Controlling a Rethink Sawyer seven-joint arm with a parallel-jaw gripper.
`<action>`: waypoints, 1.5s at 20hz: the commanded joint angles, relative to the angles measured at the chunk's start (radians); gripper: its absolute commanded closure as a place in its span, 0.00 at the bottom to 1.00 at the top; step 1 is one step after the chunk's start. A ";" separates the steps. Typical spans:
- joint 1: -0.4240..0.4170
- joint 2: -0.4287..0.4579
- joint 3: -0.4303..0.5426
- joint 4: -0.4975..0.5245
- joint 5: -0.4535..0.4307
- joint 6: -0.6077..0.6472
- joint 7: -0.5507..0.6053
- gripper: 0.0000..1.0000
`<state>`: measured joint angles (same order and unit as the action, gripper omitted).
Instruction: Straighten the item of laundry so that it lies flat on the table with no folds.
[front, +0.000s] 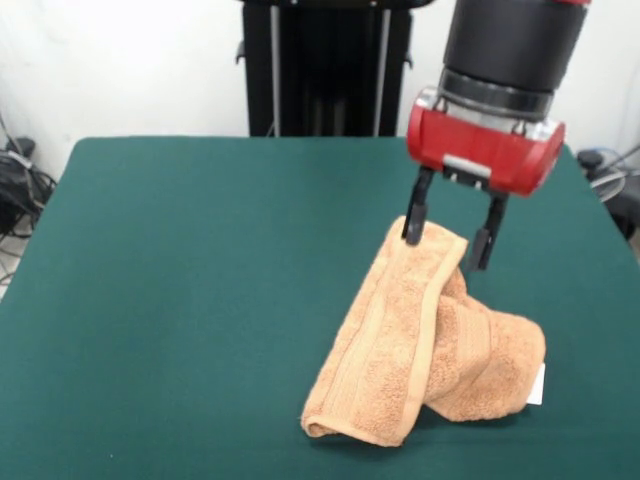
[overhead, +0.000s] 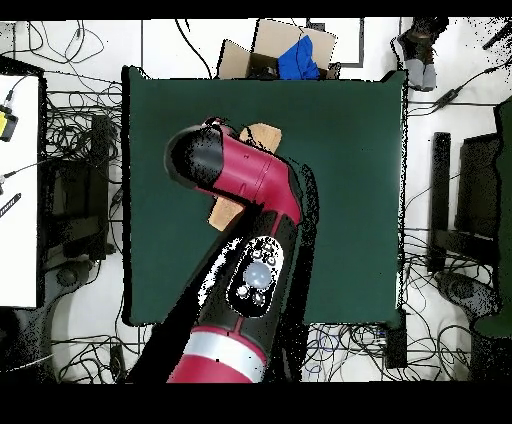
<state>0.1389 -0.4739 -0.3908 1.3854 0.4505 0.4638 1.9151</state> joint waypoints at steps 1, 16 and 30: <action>-0.005 0.136 -0.020 -0.127 0.061 0.124 0.357 0.00; 0.004 0.304 -0.091 -0.320 0.123 0.154 0.438 0.00; 0.033 0.398 -0.179 -0.397 0.134 0.176 0.526 0.00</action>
<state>0.1465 -0.1203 -0.5656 0.9807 0.5585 0.5189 2.1137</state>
